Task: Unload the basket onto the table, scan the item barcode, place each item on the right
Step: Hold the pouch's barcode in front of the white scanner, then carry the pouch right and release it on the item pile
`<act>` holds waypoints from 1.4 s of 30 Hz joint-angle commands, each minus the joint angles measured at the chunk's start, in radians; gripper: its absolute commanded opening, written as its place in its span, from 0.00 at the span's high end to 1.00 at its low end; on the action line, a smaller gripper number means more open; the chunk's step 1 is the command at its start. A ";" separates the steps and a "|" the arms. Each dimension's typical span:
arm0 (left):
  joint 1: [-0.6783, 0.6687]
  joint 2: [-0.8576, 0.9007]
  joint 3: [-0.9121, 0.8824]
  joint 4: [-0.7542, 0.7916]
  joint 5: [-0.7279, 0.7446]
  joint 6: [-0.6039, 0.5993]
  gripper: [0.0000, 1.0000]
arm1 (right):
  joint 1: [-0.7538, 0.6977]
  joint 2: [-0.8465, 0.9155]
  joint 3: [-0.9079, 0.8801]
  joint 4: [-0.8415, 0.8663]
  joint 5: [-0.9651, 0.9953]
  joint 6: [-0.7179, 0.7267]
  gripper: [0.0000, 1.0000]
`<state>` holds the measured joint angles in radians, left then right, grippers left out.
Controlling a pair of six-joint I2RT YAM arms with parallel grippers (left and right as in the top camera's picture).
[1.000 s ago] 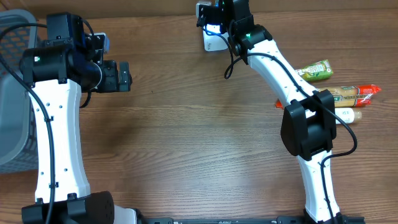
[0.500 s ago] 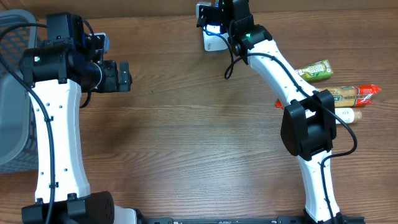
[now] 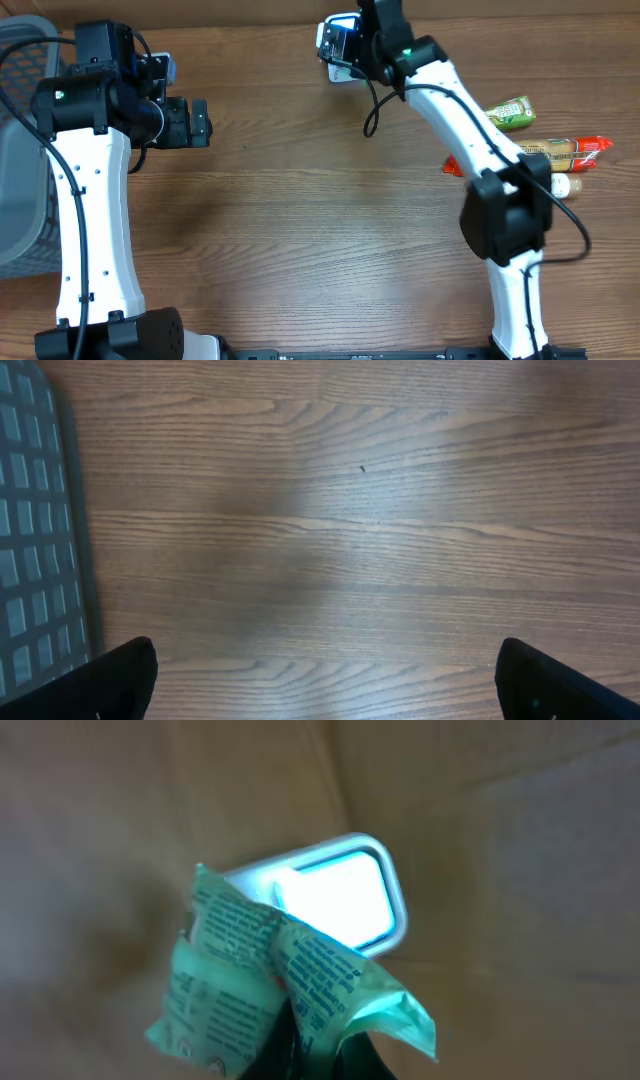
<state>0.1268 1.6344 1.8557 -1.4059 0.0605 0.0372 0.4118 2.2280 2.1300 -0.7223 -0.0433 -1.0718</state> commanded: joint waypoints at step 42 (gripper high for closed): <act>0.003 0.002 -0.002 0.000 0.011 0.023 0.00 | -0.687 -0.073 -0.042 -0.644 -0.347 0.757 0.27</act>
<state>0.1268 1.6344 1.8557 -1.4055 0.0608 0.0372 -0.2745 2.1754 2.0109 -1.3289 -0.3531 -0.3138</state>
